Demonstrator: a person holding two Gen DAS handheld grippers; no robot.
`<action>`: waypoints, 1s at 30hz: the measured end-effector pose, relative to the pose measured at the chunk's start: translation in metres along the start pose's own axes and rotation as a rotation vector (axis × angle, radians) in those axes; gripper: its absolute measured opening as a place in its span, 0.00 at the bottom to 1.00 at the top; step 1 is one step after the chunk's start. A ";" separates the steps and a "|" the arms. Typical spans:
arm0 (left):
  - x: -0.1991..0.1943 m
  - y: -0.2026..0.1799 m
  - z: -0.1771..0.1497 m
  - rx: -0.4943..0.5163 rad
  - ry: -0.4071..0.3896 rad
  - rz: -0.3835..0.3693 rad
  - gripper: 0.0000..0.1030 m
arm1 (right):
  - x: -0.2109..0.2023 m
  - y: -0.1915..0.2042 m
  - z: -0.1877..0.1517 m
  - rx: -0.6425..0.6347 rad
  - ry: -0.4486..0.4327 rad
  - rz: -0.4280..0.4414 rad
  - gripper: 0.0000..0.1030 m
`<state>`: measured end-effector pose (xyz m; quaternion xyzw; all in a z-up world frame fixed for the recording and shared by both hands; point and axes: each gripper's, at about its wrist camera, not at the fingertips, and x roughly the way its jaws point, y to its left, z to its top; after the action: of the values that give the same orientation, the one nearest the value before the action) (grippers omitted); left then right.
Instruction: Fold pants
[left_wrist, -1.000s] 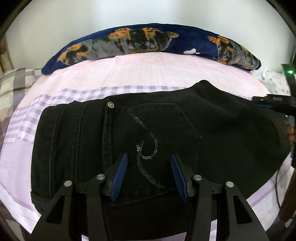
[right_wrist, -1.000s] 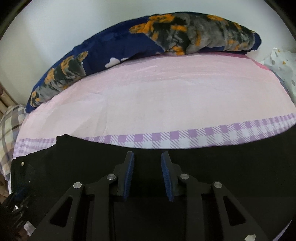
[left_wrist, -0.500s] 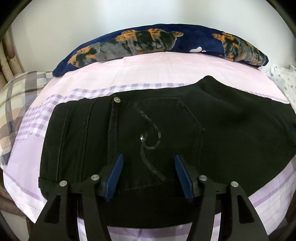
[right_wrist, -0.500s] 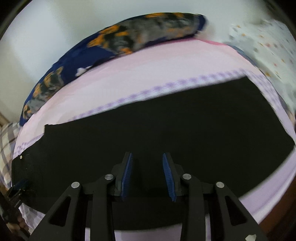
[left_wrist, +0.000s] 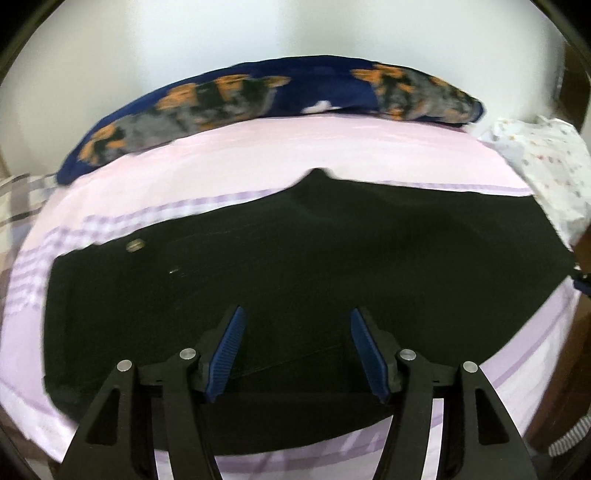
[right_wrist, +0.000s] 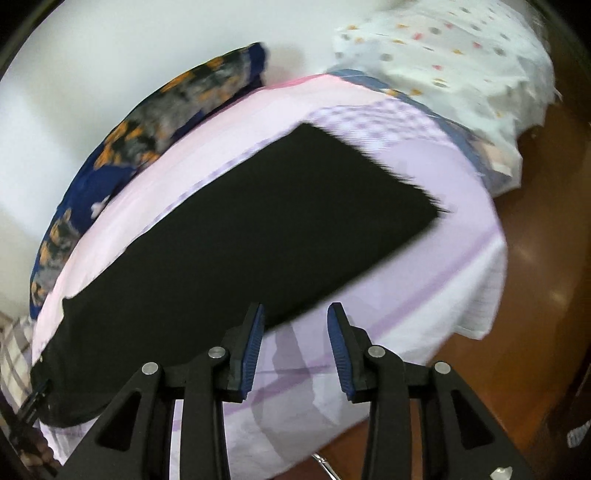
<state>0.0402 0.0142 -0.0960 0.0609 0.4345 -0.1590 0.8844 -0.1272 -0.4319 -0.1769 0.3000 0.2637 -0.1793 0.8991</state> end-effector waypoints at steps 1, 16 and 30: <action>0.002 -0.007 0.004 0.014 0.003 -0.017 0.59 | -0.001 -0.007 0.001 0.022 -0.004 0.003 0.33; 0.028 -0.088 0.032 0.131 0.078 -0.195 0.59 | 0.017 -0.070 0.040 0.294 -0.066 0.114 0.30; 0.048 -0.157 0.025 0.364 0.155 -0.296 0.59 | 0.032 -0.090 0.058 0.378 -0.064 0.160 0.11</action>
<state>0.0337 -0.1506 -0.1133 0.1671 0.4696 -0.3573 0.7899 -0.1236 -0.5420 -0.1956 0.4775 0.1721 -0.1630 0.8461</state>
